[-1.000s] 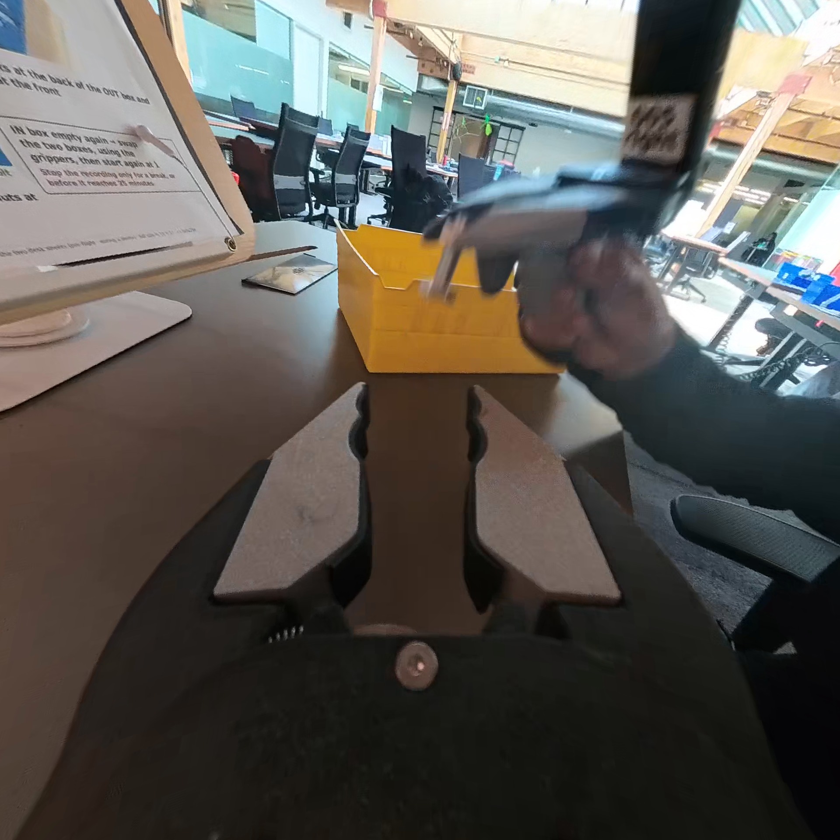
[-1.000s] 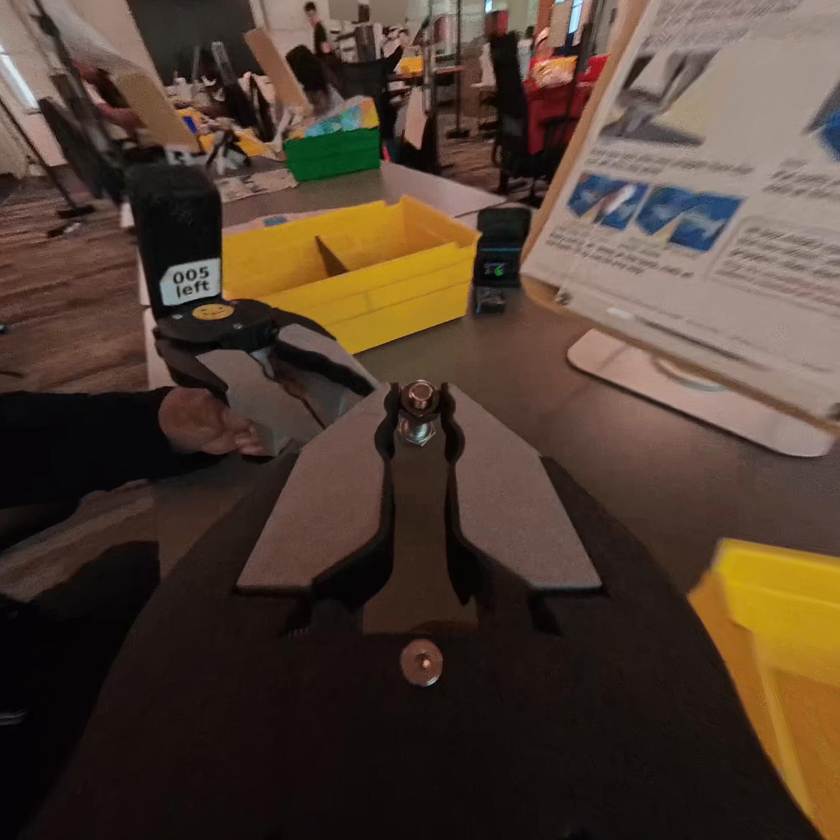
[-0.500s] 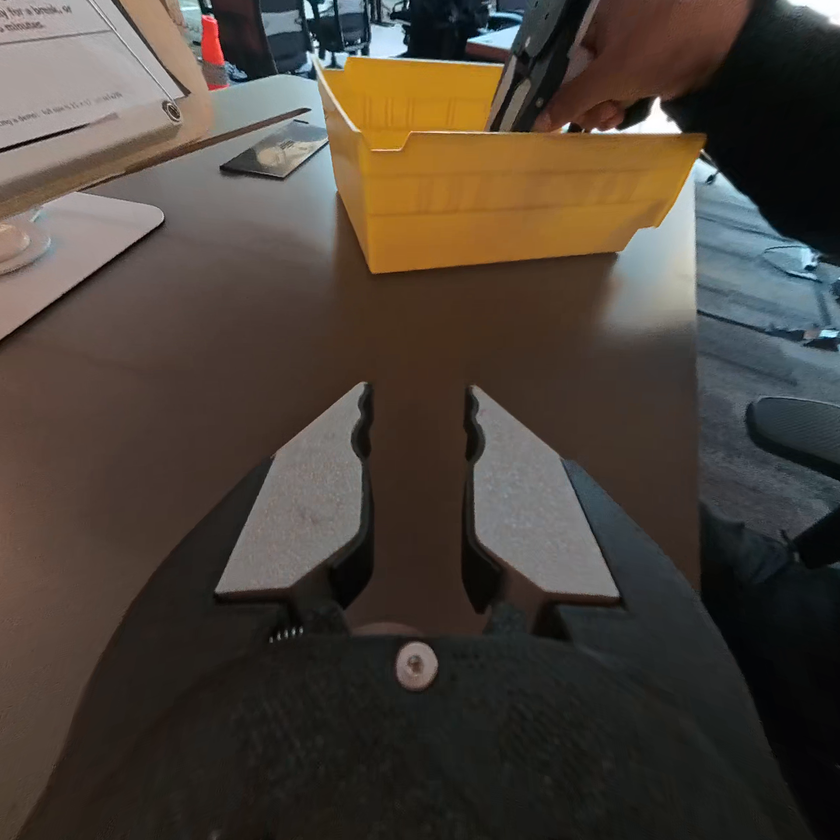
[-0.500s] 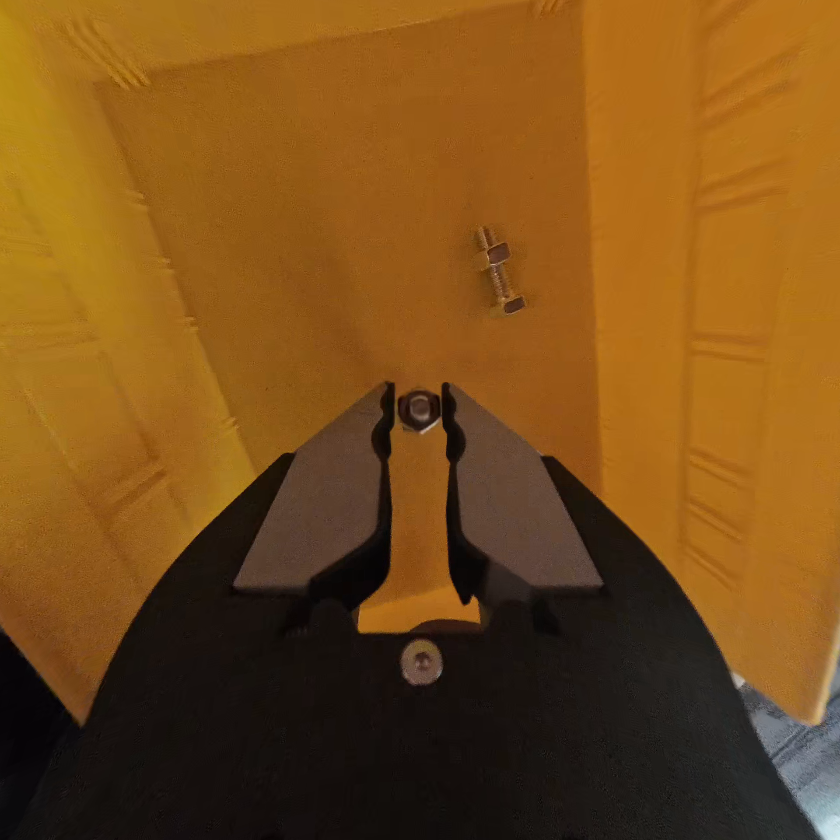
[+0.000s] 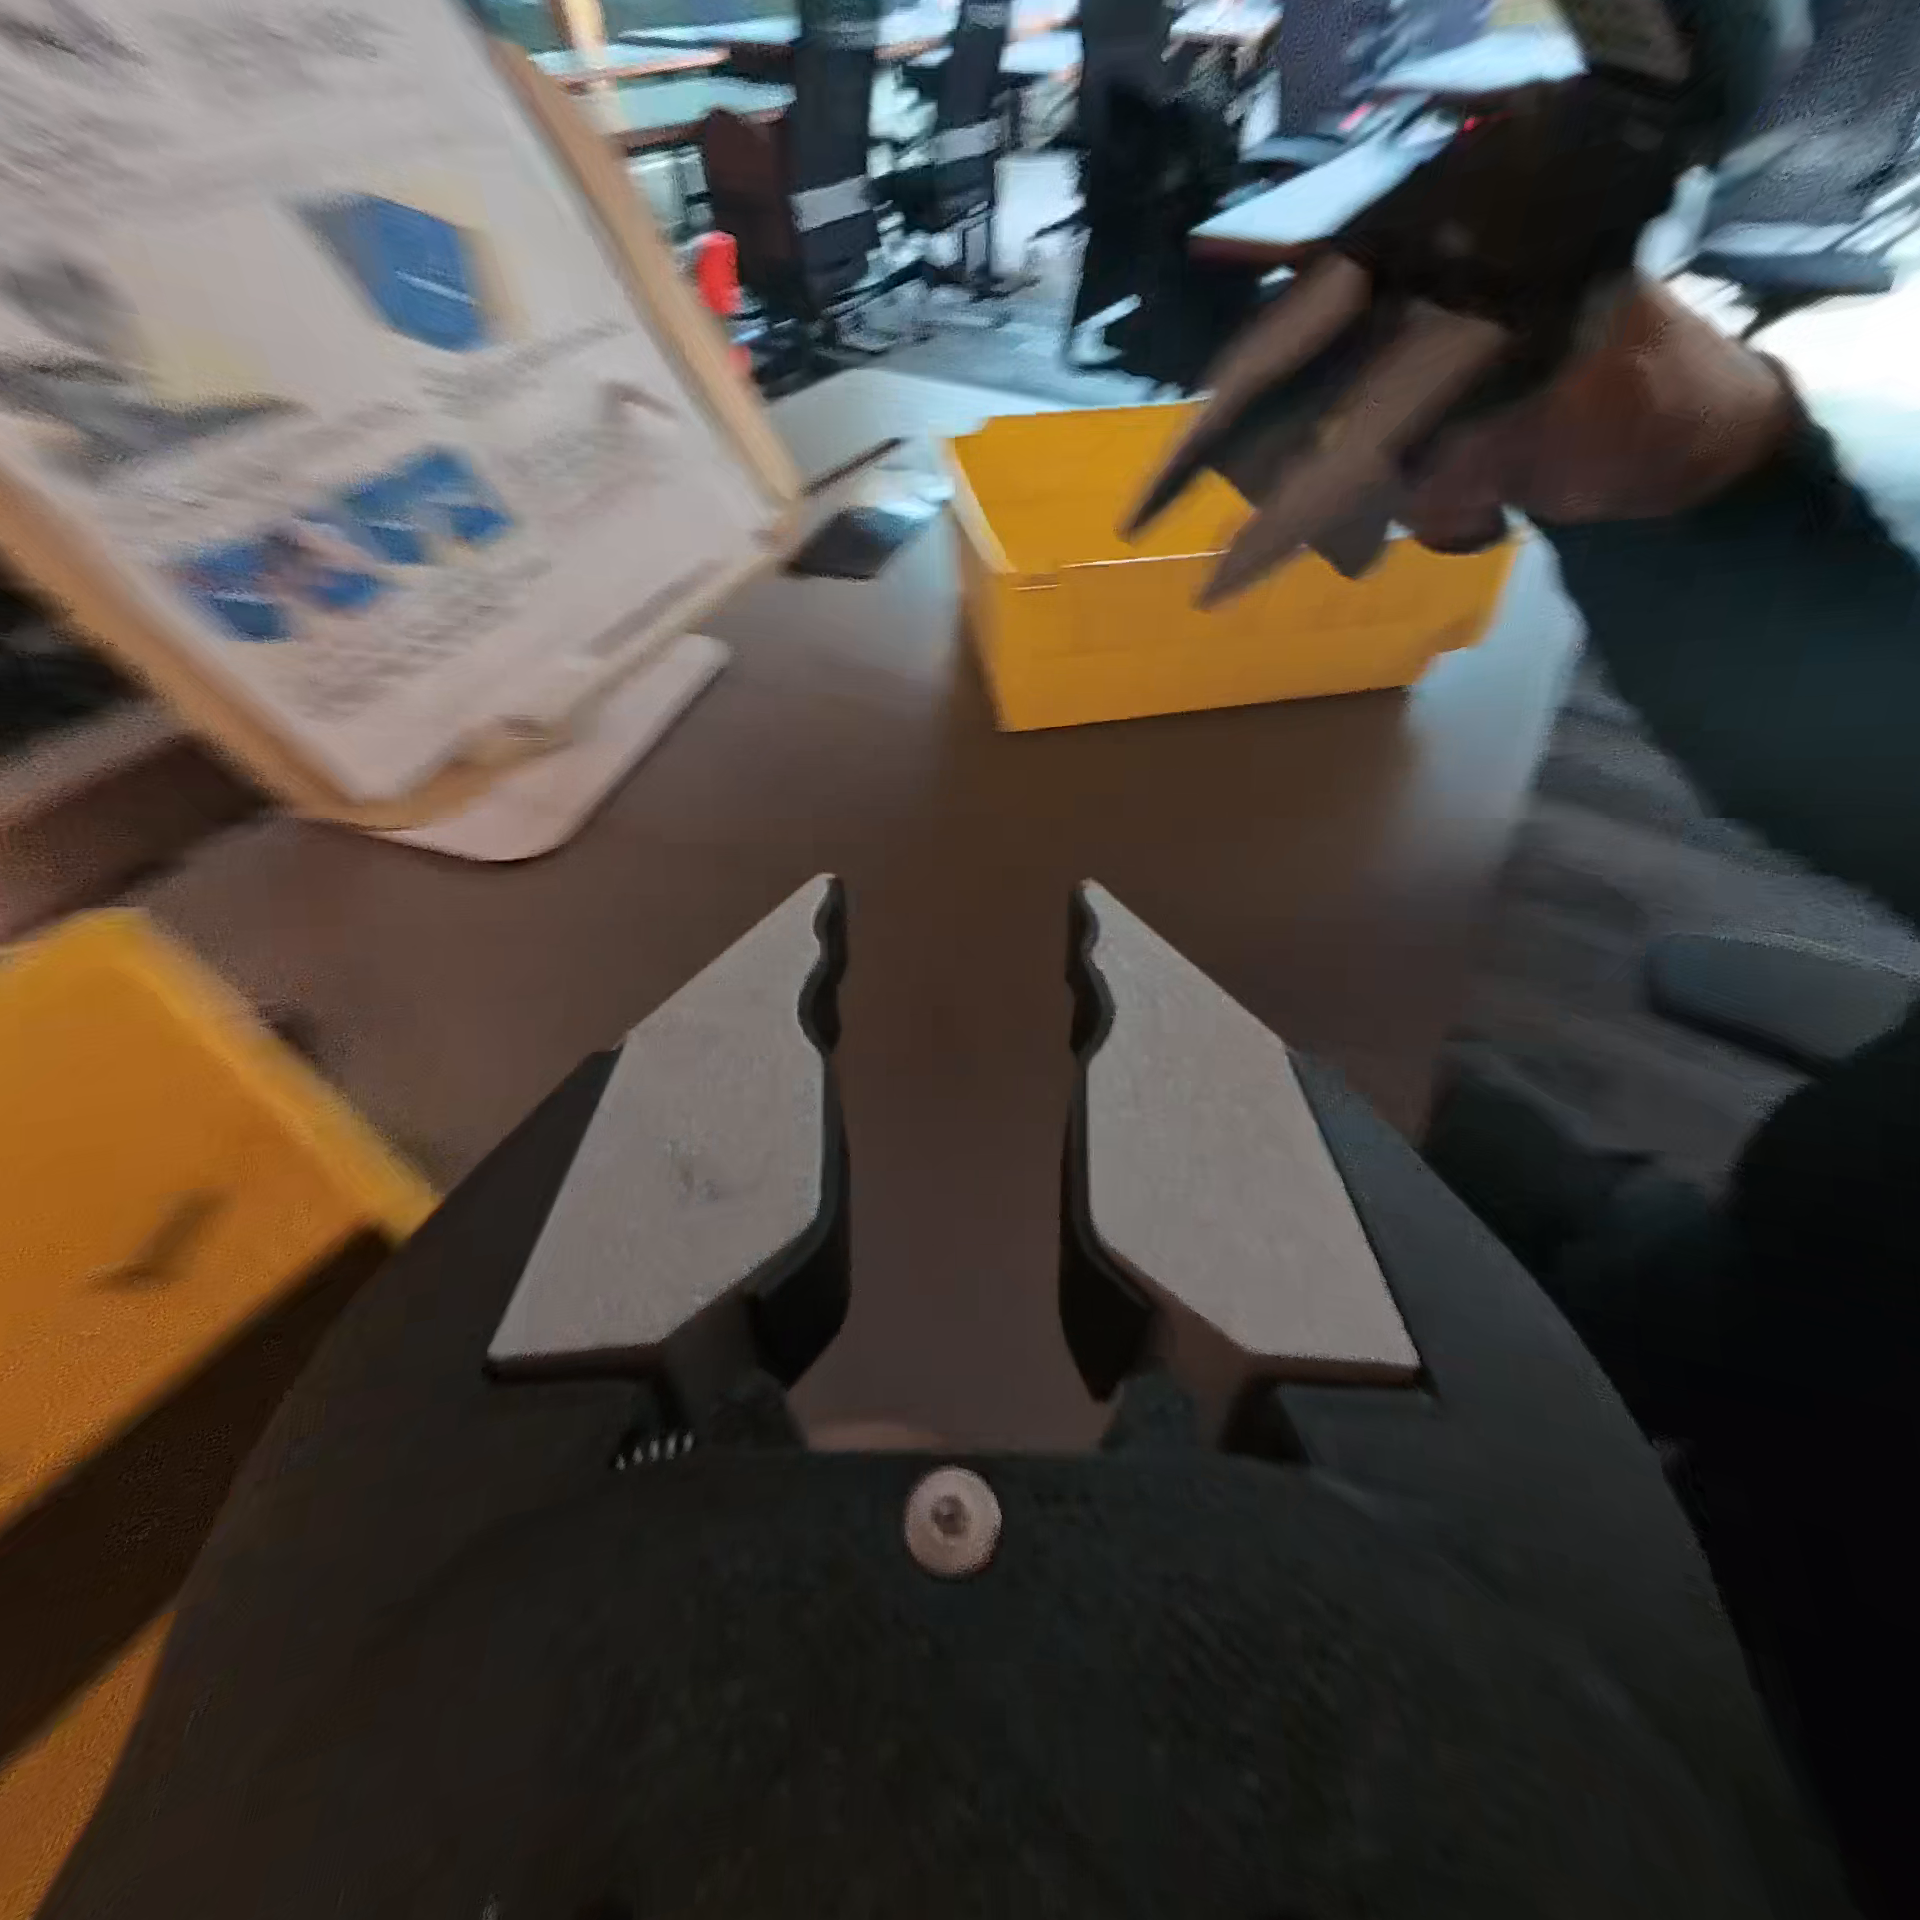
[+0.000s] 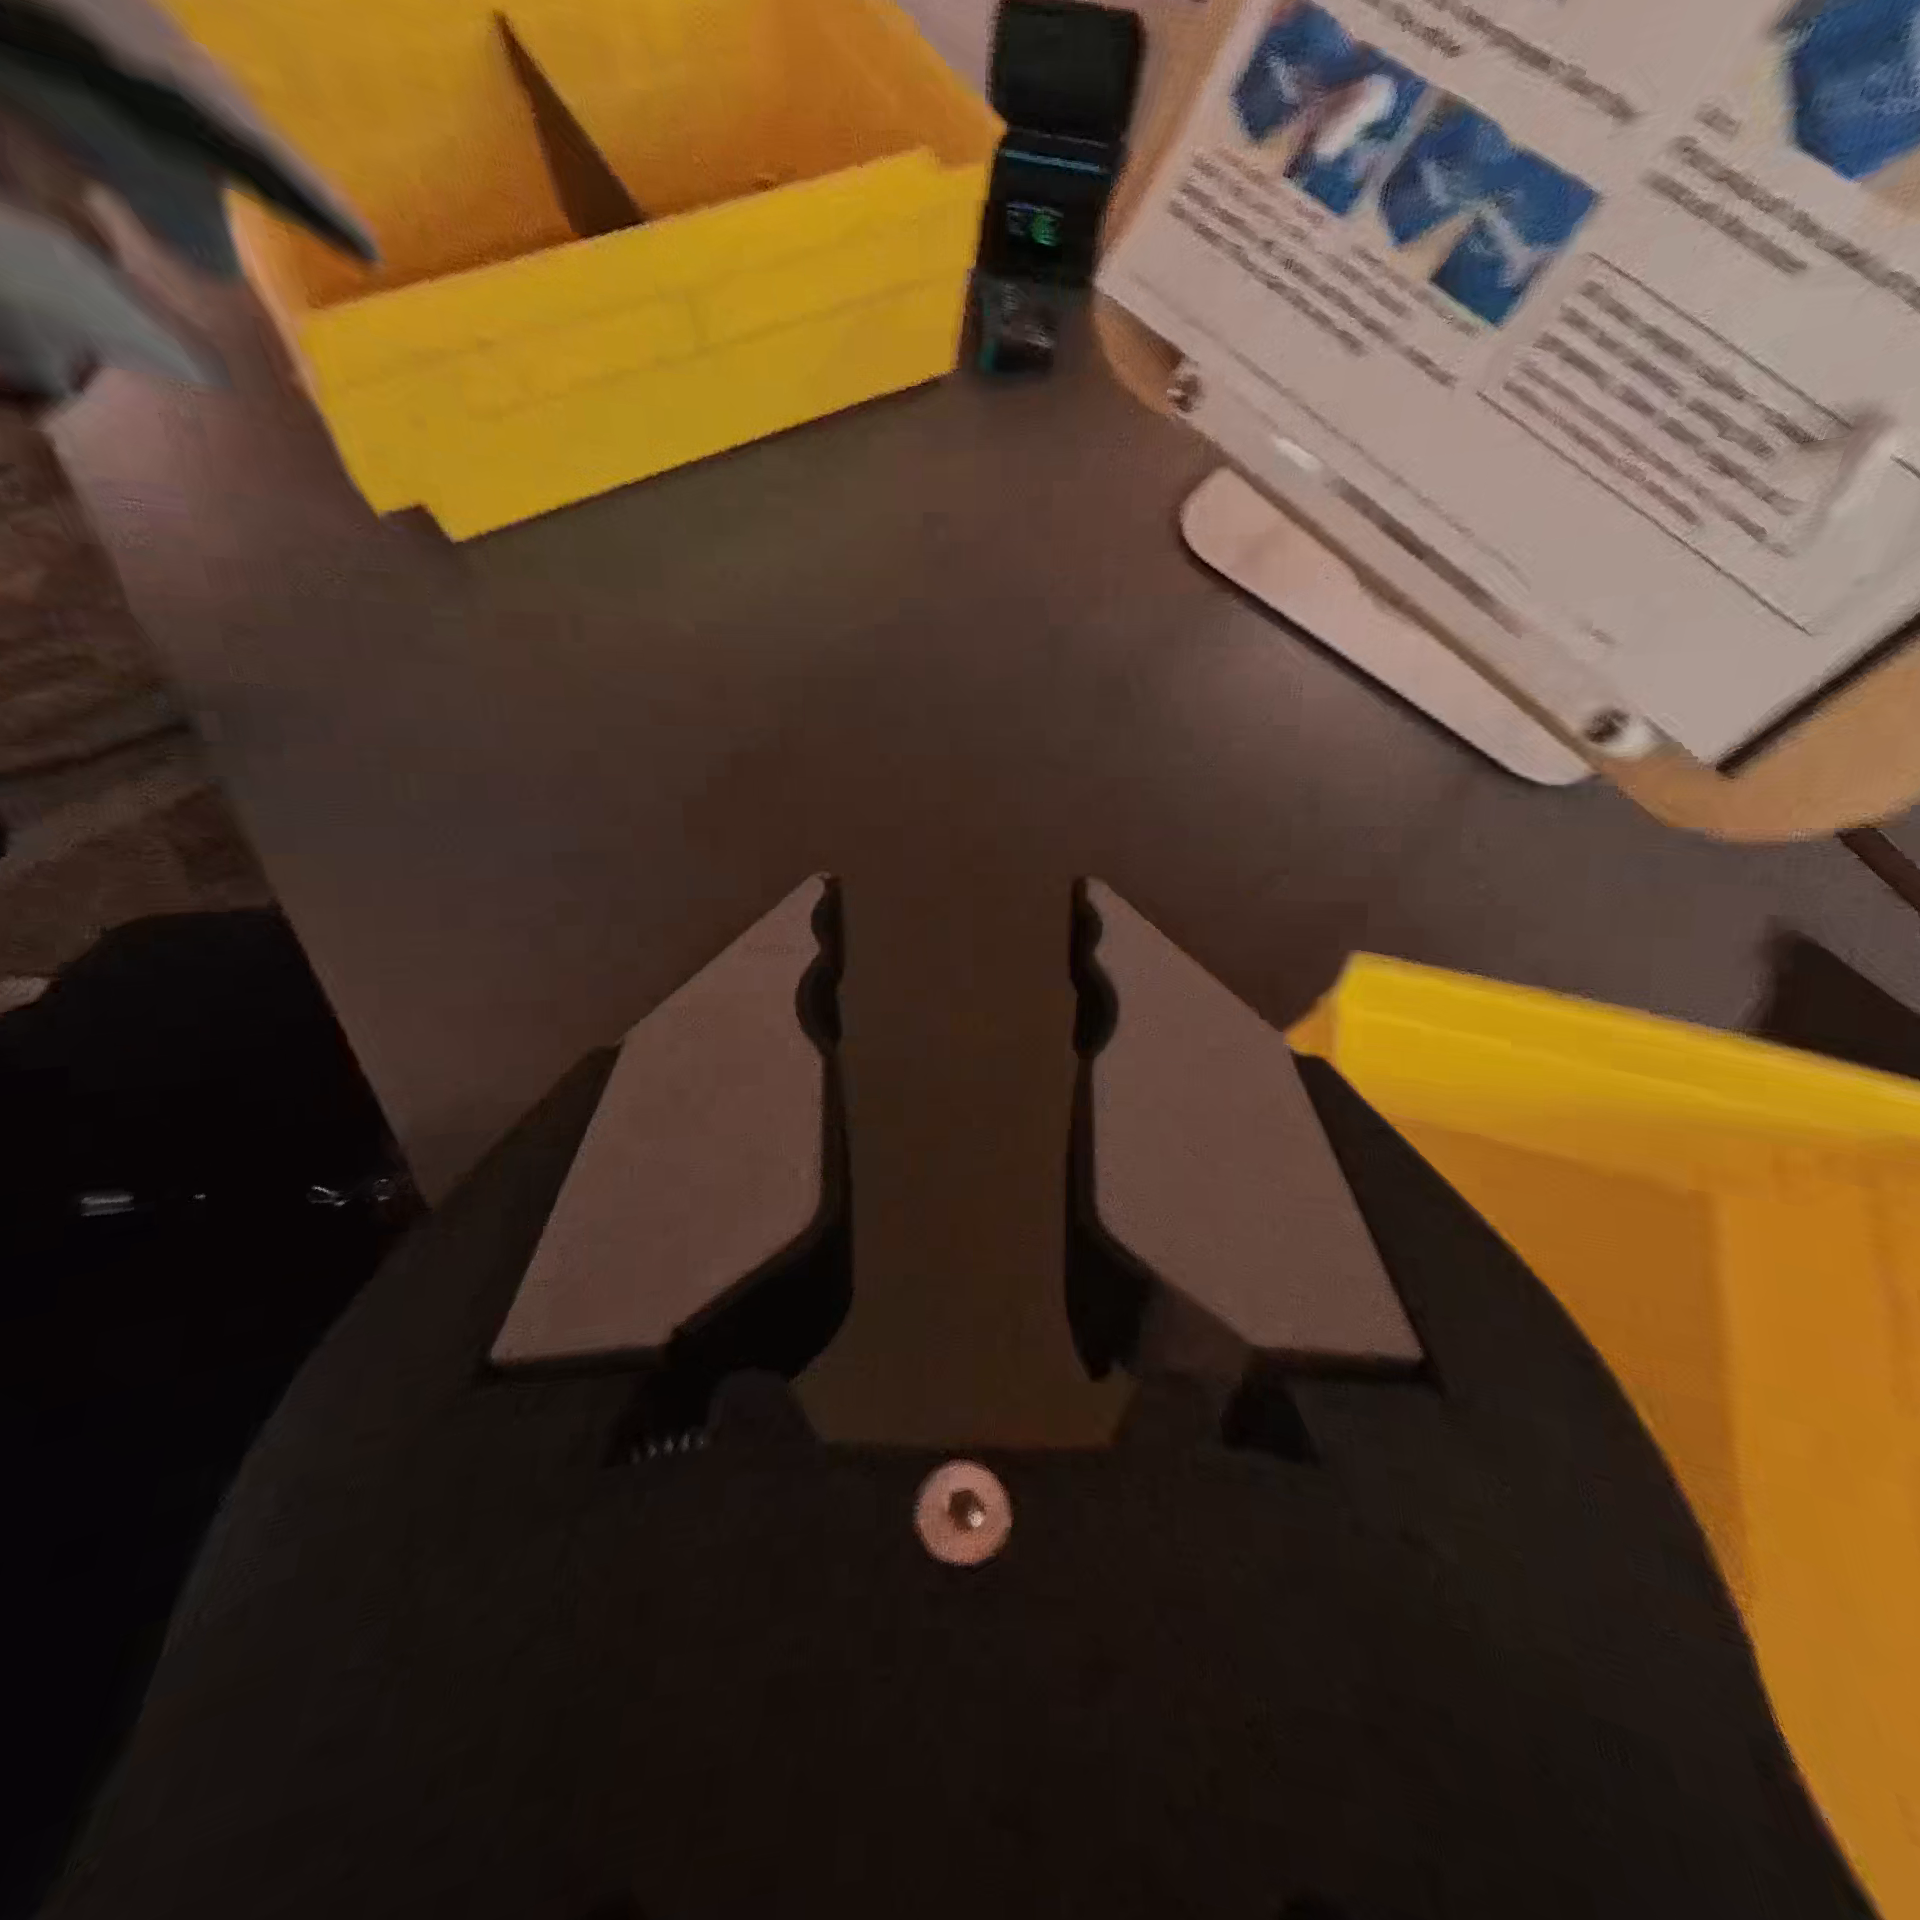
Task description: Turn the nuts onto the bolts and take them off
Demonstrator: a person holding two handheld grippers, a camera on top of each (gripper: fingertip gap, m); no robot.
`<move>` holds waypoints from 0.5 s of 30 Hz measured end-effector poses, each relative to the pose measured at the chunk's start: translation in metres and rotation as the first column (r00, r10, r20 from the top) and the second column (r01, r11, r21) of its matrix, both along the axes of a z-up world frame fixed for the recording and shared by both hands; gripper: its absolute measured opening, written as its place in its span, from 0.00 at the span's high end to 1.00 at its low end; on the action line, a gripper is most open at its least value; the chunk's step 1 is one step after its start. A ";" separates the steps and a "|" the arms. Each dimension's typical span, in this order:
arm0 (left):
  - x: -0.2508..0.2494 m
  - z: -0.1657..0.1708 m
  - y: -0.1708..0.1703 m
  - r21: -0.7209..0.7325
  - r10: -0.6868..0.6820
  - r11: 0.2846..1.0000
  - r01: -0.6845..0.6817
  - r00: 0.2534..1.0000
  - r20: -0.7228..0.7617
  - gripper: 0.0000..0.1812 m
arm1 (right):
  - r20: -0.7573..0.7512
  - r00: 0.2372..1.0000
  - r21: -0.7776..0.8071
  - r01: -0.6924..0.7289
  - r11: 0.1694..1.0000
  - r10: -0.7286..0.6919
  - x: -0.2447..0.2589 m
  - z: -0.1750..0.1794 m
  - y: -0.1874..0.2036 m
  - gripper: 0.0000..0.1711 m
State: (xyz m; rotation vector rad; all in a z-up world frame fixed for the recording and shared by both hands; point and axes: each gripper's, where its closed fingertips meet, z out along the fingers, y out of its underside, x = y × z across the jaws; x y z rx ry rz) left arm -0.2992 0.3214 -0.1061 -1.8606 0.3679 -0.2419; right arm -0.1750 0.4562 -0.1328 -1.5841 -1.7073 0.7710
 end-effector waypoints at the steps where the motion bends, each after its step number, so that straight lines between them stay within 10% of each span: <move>1: -0.035 0.011 -0.001 -0.009 0.063 0.998 -0.064 0.994 -0.091 0.78 | -0.013 0.999 0.005 -0.049 0.999 0.049 -0.013 -0.009 -0.014 0.76; 6: -0.216 -0.009 0.025 -0.209 0.094 0.939 -0.272 0.790 -0.606 0.76 | -0.024 0.988 -0.036 -0.156 0.987 0.155 -0.060 -0.056 -0.035 0.78; 15: -0.301 -0.148 0.043 -0.714 -0.475 0.680 -0.164 0.643 -0.601 0.76 | -0.018 0.983 -0.098 -0.184 0.978 0.183 -0.072 -0.093 -0.016 0.78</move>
